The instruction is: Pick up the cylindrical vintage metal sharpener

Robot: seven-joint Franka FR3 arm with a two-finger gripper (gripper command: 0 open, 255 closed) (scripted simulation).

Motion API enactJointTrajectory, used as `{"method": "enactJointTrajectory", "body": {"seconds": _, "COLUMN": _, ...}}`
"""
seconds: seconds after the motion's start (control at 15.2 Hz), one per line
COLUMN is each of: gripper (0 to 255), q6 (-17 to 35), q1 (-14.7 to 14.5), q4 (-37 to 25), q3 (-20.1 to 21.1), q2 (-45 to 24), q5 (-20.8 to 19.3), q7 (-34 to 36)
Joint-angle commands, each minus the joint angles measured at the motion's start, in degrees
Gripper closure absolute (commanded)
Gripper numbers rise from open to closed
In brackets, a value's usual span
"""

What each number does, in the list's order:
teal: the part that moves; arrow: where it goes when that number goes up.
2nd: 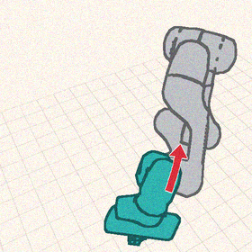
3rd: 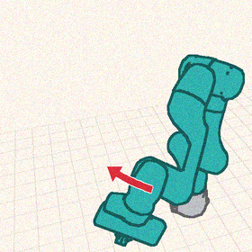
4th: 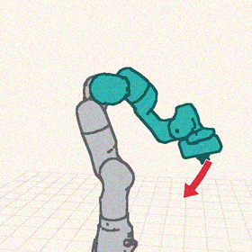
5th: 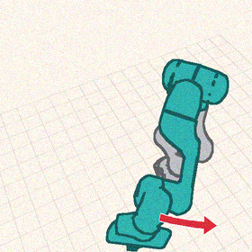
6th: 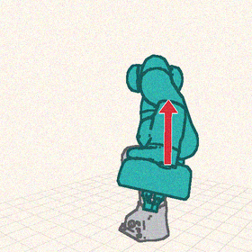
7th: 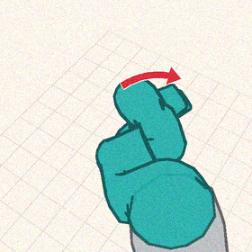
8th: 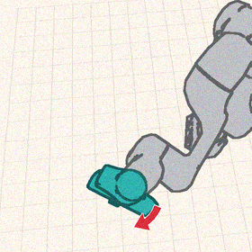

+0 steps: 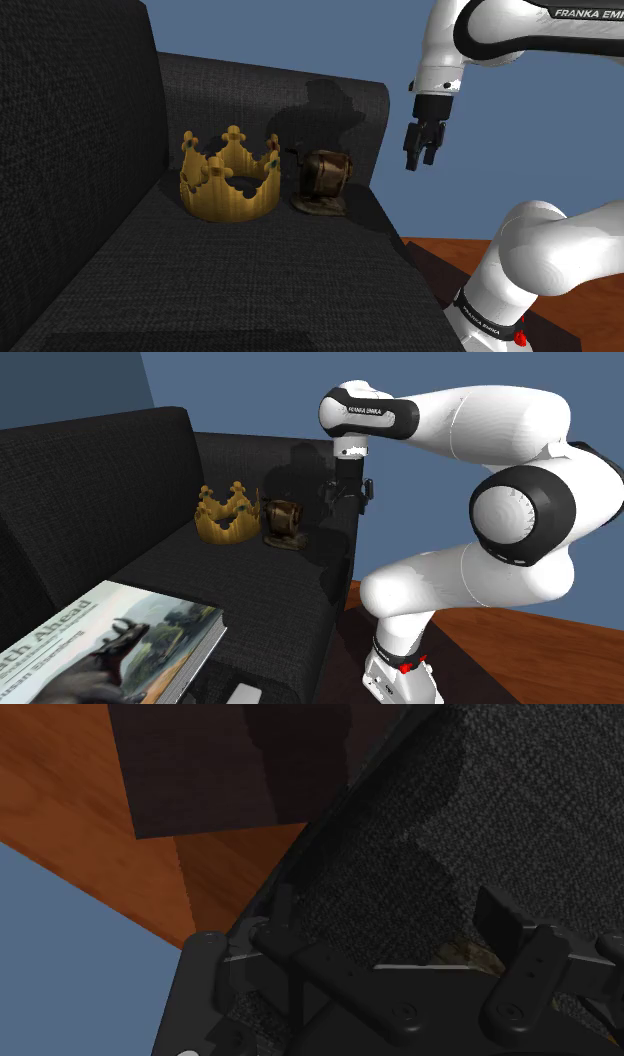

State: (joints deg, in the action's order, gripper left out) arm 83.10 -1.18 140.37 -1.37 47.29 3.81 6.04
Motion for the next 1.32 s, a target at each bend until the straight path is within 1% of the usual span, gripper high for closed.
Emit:
{"method": "enactJointTrajectory", "body": {"seconds": 0.0, "gripper": 0, "q6": 0.00, "q1": 0.00, "q4": 0.00, "q3": 0.00, "q2": 0.00, "q5": 0.00, "q7": 0.00}}
{"method": "enactJointTrajectory", "body": {"seconds": 0.33, "gripper": 0, "q6": 6.35, "q1": -0.70, "q4": -4.45, "q3": 5.89, "q2": -8.09, "q5": 1.77, "q7": 6.69}}
{"method": "enactJointTrajectory", "body": {"seconds": 0.66, "gripper": 0, "q6": 11.48, "q1": -0.71, "q4": -10.78, "q3": 11.28, "q2": -17.18, "q5": 1.35, "q7": 13.64}}
{"method": "enactJointTrajectory", "body": {"seconds": 0.92, "gripper": 0, "q6": 14.39, "q1": -0.34, "q4": -17.19, "q3": 15.30, "q2": -25.05, "q5": -0.67, "q7": 19.57}}
{"method": "enactJointTrajectory", "body": {"seconds": 1.25, "gripper": 0, "q6": 16.12, "q1": 0.34, "q4": -27.01, "q3": 20.13, "q2": -35.67, "q5": -5.38, "q7": 27.49}}
